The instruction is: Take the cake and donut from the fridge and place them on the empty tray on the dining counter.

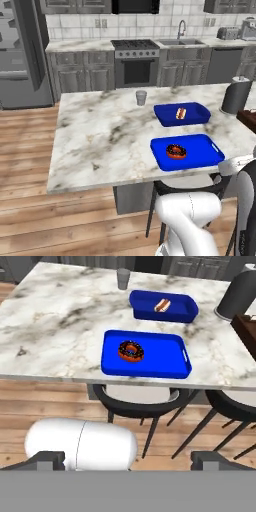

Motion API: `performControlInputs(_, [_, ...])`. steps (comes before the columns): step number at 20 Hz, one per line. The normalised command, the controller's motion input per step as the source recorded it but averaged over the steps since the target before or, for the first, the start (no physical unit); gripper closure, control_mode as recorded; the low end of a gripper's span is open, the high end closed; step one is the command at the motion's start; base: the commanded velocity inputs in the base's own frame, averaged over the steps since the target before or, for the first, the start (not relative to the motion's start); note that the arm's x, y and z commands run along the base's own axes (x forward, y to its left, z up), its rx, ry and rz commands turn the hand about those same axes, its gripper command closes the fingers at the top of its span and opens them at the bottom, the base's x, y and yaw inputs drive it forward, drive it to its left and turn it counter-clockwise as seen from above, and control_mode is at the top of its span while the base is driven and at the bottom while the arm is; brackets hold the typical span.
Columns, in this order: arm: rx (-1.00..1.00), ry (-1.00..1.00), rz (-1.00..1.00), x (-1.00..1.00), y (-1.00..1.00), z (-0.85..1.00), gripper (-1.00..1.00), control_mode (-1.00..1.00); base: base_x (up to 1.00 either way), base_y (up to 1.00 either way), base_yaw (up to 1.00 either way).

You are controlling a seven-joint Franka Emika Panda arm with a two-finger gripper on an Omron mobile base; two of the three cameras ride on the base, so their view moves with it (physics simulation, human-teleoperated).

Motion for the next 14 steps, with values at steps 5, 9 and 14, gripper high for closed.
performControlInputs(5, [0.00,0.00,0.00,0.00,0.00,0.00,-1.00,1.00,-0.23,0.58,0.12])
performControlInputs(9, [0.00,0.00,0.00,0.00,0.00,0.00,-1.00,1.00,0.01,1.00,0.00])
performControlInputs(14, [0.00,0.00,0.00,0.00,0.00,0.00,-1.00,1.00,0.18,1.00,-0.02])
